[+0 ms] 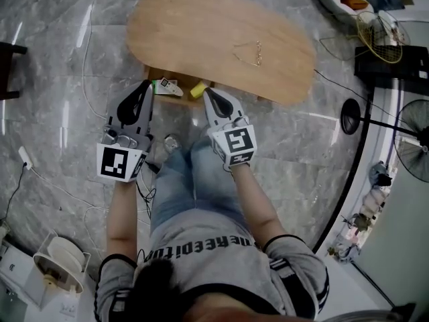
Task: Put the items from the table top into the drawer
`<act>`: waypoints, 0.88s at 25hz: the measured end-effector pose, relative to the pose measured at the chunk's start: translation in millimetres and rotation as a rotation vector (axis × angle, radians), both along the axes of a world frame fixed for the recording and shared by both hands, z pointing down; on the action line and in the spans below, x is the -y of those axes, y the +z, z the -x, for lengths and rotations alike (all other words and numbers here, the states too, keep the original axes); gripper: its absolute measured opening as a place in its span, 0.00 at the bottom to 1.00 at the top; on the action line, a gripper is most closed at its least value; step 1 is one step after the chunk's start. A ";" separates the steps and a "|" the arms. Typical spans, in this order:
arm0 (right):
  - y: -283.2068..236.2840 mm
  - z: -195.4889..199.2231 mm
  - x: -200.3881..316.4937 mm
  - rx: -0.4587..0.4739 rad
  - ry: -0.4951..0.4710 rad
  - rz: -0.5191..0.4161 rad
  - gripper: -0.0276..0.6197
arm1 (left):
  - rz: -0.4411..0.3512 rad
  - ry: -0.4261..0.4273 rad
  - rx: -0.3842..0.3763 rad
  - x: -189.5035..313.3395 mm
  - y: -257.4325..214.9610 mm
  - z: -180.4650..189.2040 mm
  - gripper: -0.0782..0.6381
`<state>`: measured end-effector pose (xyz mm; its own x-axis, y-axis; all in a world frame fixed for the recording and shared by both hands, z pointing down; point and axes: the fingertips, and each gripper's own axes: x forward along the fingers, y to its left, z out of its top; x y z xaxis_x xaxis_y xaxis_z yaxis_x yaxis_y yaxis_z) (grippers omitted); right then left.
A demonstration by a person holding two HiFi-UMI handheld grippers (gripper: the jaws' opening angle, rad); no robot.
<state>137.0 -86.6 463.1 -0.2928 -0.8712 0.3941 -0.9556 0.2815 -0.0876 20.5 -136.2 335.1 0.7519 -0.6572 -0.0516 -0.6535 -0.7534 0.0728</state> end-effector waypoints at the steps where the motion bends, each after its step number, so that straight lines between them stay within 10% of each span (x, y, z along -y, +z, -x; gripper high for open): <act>1: -7.6 -1.2 -0.3 0.000 0.003 -0.011 0.05 | -0.005 0.002 -0.001 -1.1 -5.2 -1.6 0.13; 22: -162.8 -40.9 -35.4 -0.022 0.083 -0.263 0.05 | -0.061 -0.073 -0.021 -35.2 -99.0 -8.1 0.13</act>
